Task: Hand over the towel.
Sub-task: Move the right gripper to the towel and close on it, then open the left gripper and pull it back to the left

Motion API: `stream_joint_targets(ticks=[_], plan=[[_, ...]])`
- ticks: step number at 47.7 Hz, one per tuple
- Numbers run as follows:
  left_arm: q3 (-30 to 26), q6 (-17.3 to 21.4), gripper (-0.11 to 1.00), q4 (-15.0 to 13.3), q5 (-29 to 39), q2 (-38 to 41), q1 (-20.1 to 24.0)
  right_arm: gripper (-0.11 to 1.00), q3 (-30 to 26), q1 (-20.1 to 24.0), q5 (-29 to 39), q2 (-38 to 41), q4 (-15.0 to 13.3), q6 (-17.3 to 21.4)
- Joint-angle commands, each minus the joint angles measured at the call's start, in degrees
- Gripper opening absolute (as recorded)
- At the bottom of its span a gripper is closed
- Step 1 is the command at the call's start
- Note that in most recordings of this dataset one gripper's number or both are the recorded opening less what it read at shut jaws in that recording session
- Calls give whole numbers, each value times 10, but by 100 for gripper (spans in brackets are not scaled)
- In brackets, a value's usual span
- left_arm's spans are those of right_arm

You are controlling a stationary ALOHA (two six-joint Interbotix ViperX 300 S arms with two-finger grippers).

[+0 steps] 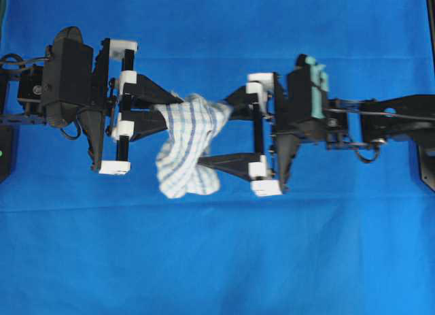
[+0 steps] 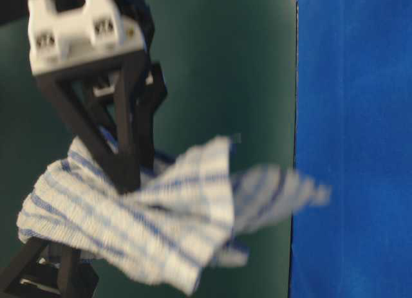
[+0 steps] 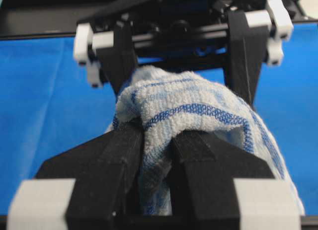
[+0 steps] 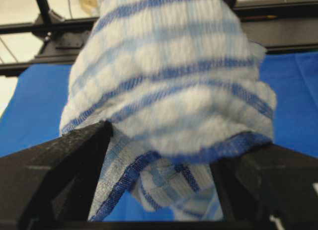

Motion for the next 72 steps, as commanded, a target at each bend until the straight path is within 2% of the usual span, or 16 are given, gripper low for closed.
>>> stream_joint_targets(ticks=[1,22,26,33,35,51,52,55,64,67,72], plan=[[-8,1,6,-1,-7,-4,-2,72,-31,2,-1,11,2,1],[-9,0,6,-1,-10,-4,-2,70,-47,2,18,25,0,-8],[-9,-1,6,-1,-13,-4,-2,58,-47,2,25,25,-2,-11],[-9,-2,6,-3,-16,-4,-2,16,-47,2,34,24,-3,-13],[-9,-5,6,-3,-17,-4,-1,7,-47,2,36,24,-4,-13],[-8,-8,8,-4,-23,-4,-2,7,-47,2,42,21,-4,-13],[-9,-9,10,-4,-23,-4,-1,7,-47,2,41,20,-4,-13],[-7,-9,26,-8,-27,-6,-2,7,-44,2,42,18,-4,-13],[11,-8,81,-9,-33,-31,-2,7,-37,2,42,8,-4,-13],[21,-9,92,-9,-33,-47,-2,7,-32,2,42,3,-4,-13],[46,-10,94,-9,-33,-87,-1,7,-24,2,42,-5,-4,-13]])
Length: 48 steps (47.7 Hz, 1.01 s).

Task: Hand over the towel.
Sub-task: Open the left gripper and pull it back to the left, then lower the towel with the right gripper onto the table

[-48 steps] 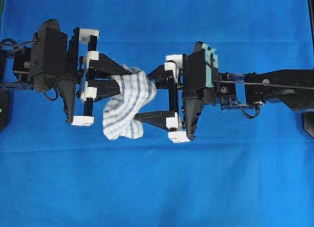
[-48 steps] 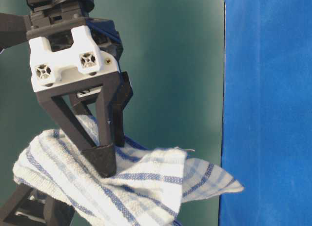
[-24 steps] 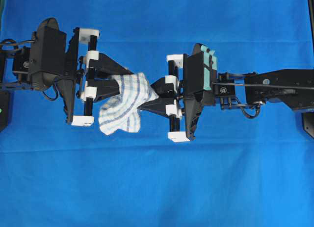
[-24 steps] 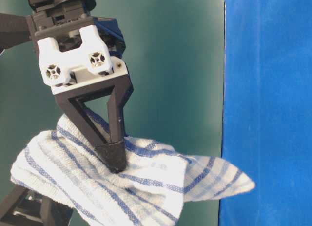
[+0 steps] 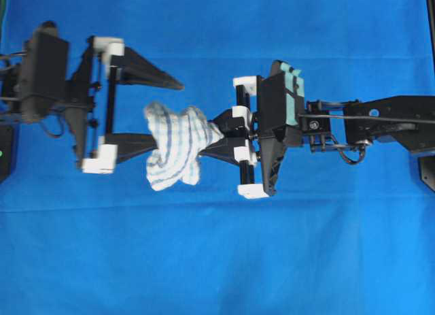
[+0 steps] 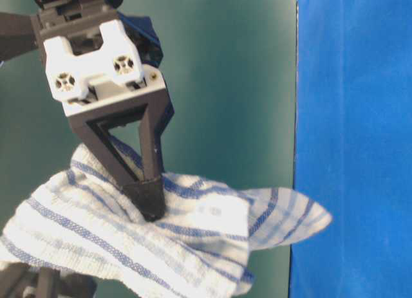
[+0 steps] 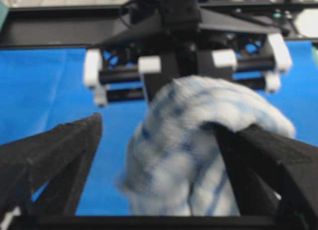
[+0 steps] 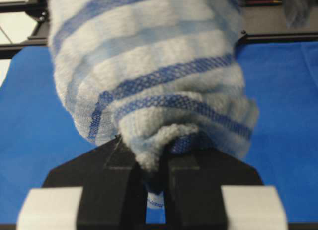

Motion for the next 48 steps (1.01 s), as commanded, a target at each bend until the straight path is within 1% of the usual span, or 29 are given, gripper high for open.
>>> stream_joint_targets(ticks=[1,7,15,21,26,33,37,41,48], plan=[[8,-1,94,-2,-5,-40,-1,7,4,1,-3,-23,-1,1],[34,-7,94,-2,5,-93,-1,7,24,1,-4,-44,-1,1],[61,-8,94,-2,31,-146,-1,7,76,1,-10,-93,-1,6],[78,-9,94,-2,33,-163,-1,7,112,1,-11,-126,0,6],[81,-9,94,-2,33,-163,-2,7,128,1,-13,-143,0,6],[79,-8,94,-2,30,-157,-2,7,126,1,-8,-141,2,6],[79,-8,94,-2,29,-157,-2,7,116,1,11,-131,3,8],[79,-8,94,-2,30,-158,-1,7,98,-3,48,-112,3,9],[79,-8,94,-2,30,-157,-1,7,48,-18,158,-60,4,12]])
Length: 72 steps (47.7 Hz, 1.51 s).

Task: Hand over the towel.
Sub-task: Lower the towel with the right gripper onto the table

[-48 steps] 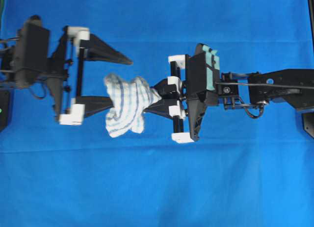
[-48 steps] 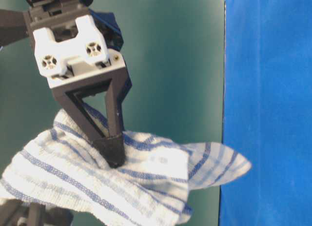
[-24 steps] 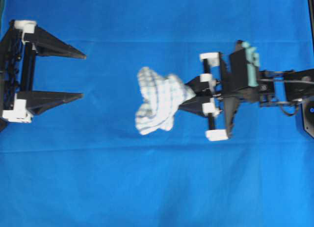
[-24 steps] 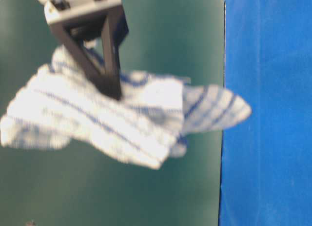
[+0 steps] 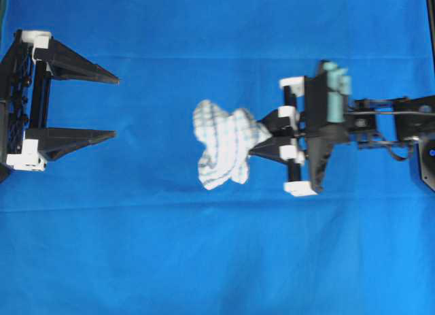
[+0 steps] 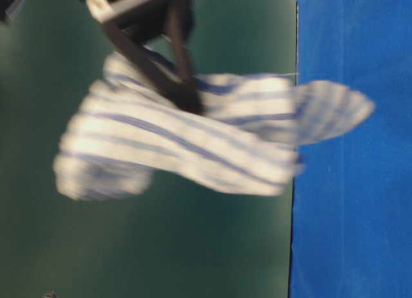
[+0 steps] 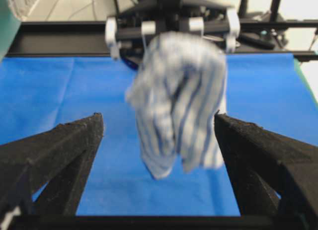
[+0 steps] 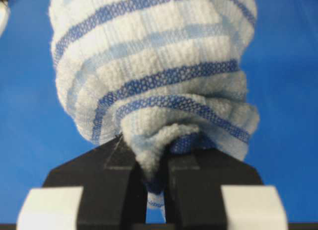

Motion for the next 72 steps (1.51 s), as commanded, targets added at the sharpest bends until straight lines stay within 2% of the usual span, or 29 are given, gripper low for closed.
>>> stream_joint_targets(ticks=[1,7,15,21,32,59,60,67,70,72], plan=[[-9,0,94,-1,-5,-1,-1,7,-44,-12,61,25,3,2],[-9,0,94,-1,-4,-1,-1,7,-112,-20,184,92,-3,1],[-9,0,94,-1,-4,-1,0,7,-170,-23,251,171,-18,0],[-8,0,94,-1,-4,-1,-1,7,-191,-26,266,221,-21,0],[-8,0,94,-1,-4,0,0,7,-194,-30,266,262,-19,3],[-8,0,94,-1,-5,1,-1,8,-194,-31,265,267,-16,11],[-8,0,94,-1,-4,1,-1,12,-194,-31,265,266,-16,11],[-7,0,94,0,-4,1,0,56,-190,-31,266,249,-18,18],[-7,0,94,-1,-4,1,-1,68,-185,-31,269,229,-18,19],[-8,0,94,-1,-4,1,-1,72,-180,-31,270,214,-18,19]])
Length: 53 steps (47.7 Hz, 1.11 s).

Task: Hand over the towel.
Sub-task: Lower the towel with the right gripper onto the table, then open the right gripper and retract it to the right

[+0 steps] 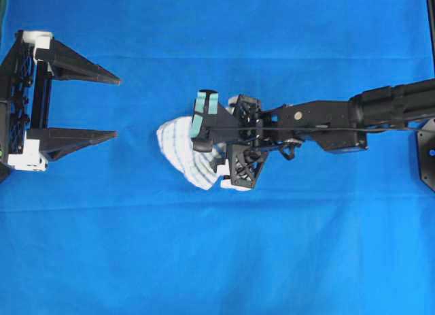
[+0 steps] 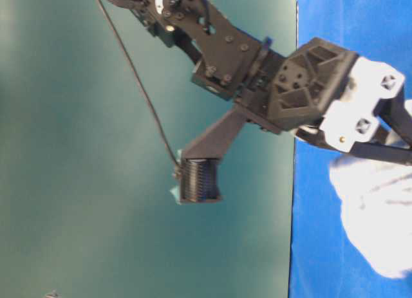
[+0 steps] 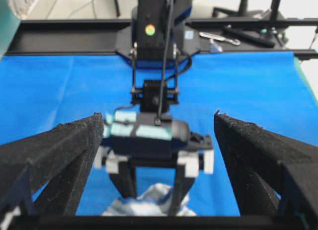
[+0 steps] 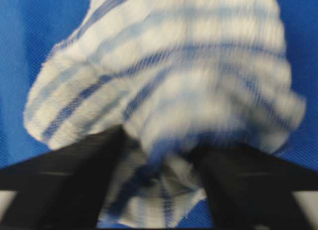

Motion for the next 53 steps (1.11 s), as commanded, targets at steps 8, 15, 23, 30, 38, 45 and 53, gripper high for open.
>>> stream_joint_targets(ticks=[8,15,23,30,38,45,53], plan=[[-7,1,94,-1,-1,0,0,70,21,0,-4,-128,-5,2],[-6,1,94,-1,-1,0,0,70,43,0,-33,-217,-22,1],[-5,1,94,-1,-1,0,-1,70,88,-1,-118,-303,-43,-2],[-5,1,94,-1,-1,-1,0,70,133,-1,-193,-362,-53,-4],[-5,1,94,-1,-1,-1,-1,70,176,-1,-242,-402,-53,-4],[-4,1,94,-1,-1,0,-1,70,186,-1,-250,-404,-52,-4],[-4,1,94,-1,4,-2,0,70,188,-1,-246,-410,-52,-4]])
